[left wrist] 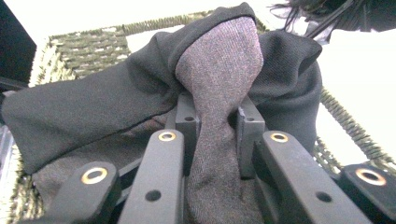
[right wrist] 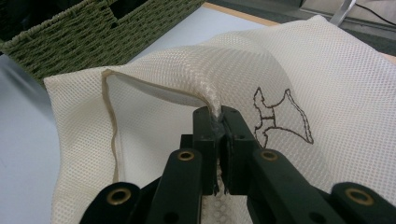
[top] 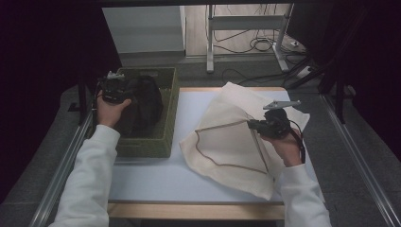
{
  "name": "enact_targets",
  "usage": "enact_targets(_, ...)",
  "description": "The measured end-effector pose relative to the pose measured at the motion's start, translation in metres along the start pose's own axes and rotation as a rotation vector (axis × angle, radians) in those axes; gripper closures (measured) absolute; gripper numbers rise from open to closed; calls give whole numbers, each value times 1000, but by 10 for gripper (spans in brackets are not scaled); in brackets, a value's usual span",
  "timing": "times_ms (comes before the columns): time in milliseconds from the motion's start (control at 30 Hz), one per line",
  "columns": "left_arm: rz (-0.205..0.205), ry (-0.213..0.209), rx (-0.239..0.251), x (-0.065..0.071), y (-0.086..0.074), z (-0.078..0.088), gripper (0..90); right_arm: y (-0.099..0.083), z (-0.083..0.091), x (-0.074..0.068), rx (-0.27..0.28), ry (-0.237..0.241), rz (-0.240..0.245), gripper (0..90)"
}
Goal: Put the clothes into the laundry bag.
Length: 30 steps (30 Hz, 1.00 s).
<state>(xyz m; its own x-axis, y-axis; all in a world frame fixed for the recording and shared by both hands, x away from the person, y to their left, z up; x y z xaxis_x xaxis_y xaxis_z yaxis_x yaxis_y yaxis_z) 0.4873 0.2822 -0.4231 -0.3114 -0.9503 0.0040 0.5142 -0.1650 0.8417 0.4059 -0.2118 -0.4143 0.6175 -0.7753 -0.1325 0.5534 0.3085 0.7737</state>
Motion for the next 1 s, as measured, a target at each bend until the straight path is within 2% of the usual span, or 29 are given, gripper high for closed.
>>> enact_targets(100,19,-18,24,-2,2,5,770,0,0,0,1,0,-1,854)
enact_targets(400,41,-40,76,-3,4,17,770,0,0,0,-3,0,0,854)
enact_targets(1000,72,-82,145,-2,11,32,771,0,0,0,0,0,-2,855)
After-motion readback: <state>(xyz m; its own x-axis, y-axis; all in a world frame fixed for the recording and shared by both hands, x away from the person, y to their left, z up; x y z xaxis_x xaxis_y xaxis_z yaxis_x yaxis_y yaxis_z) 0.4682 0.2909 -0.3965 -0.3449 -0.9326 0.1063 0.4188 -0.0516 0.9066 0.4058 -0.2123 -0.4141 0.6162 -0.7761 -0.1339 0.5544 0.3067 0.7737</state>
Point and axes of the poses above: each handheld gripper's, and its own axes: z roughly backward along the jaws, y roughly out of its top, x roughly to its right, the point moved 3 cm from there along -z, roughly forward along the jaws, and after that the axes turned 4 degrees about -z, right-handed, at the moved point
